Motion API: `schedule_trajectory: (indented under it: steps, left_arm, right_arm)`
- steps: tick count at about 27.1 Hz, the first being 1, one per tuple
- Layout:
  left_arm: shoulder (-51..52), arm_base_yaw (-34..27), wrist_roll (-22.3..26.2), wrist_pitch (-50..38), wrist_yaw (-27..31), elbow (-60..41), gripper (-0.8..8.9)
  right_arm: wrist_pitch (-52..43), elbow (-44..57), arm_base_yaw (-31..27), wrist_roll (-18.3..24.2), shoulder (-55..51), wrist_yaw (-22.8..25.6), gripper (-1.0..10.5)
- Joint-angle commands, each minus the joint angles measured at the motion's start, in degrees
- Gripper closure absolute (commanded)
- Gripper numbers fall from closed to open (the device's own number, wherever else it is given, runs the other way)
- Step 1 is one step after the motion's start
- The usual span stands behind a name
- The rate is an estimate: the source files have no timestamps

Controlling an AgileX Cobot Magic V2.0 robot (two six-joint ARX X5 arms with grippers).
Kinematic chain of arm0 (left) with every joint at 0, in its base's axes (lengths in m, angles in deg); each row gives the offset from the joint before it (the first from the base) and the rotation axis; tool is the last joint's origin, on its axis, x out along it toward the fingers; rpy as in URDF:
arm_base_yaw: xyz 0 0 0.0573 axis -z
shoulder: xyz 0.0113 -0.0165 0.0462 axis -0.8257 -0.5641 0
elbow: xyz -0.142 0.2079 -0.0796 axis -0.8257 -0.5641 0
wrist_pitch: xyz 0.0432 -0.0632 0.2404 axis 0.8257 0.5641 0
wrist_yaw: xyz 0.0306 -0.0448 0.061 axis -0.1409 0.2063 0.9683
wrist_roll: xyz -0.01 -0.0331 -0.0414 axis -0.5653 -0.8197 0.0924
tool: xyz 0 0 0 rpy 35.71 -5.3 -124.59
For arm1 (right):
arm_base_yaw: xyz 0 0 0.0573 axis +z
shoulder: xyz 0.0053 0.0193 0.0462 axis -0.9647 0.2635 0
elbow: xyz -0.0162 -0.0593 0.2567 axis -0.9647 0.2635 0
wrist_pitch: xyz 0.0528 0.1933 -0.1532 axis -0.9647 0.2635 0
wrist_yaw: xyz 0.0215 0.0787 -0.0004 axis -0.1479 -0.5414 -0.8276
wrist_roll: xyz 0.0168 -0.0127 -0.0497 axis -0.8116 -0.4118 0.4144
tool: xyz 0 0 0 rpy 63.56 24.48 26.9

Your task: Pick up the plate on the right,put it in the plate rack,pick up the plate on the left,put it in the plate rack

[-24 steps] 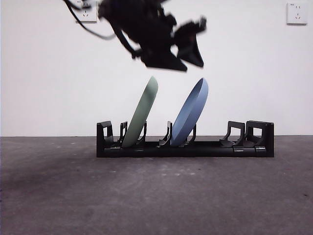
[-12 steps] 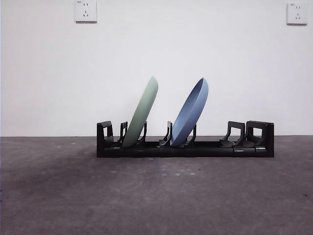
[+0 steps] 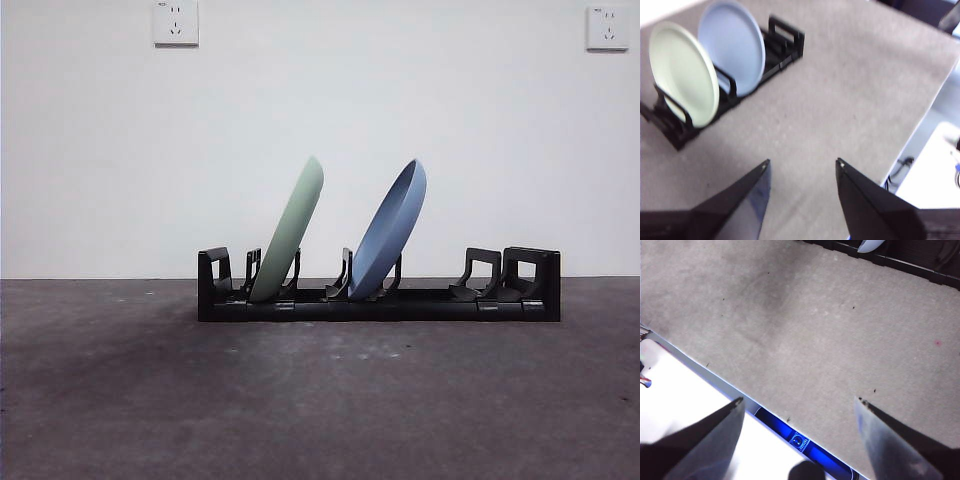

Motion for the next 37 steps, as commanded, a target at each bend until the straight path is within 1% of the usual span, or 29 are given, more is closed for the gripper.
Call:
schedule_trajectory:
  steps: [1, 7, 8, 11, 12, 14, 16, 23, 26, 28, 37]
  left_arm:
    - [-0.6, 0.0, -0.3, 0.3, 0.2, 0.2, 5.94]
    - [-1.4, 0.0, -0.3, 0.5, 0.2, 0.2, 5.96]
    - [-1.6, 0.0, -0.3, 0.4, 0.1, 0.2, 5.98]
    - [-1.7, 0.0, -0.3, 0.5, 0.1, 0.2, 6.09]
    - [-1.7, 0.0, -0.2, 0.5, 0.1, 0.2, 6.76]
    - [-1.7, 0.0, 0.7, 0.5, 0.1, 0.2, 8.24]
    - [-1.7, 0.0, 0.8, 0.5, 0.1, 0.2, 8.21]
    - [-1.7, 0.0, 0.8, 0.5, 0.2, 0.2, 8.18]
    - [-1.7, 0.0, 0.8, 0.5, 0.2, 0.2, 8.18]
    - [-1.7, 0.0, 0.8, 0.5, 0.2, 0.2, 8.18]
    - [-1.7, 0.0, 0.8, 0.5, 0.4, 0.2, 8.18]
  right_arm:
    - [1.4, 0.5, 0.1, 0.8, -0.2, -0.9, 5.7]
    - [1.4, 0.5, 0.1, 0.9, -0.2, -0.9, 5.8]
    - [1.4, 0.5, 0.1, 0.9, -0.2, -0.9, 6.1]
    - [1.4, 0.5, 0.1, 1.7, -0.2, -0.9, 7.7]
    - [1.4, 0.5, 0.1, 2.1, -0.2, -0.9, 8.2]
    - [1.4, 0.5, 0.1, 2.5, -0.2, -0.9, 8.9]
    - [1.4, 0.5, 0.1, 2.7, -0.2, -0.9, 9.5]
    - [1.1, 0.5, 0.1, 3.6, -0.2, -0.9, 9.6]
    - [0.4, 0.5, 0.1, 3.2, -0.2, -0.8, 9.6]
    - [0.4, 0.4, 0.1, 1.6, -0.2, -0.5, 9.5]
    - [0.2, 0.4, 0.1, 1.7, 0.3, 0.7, 9.5]
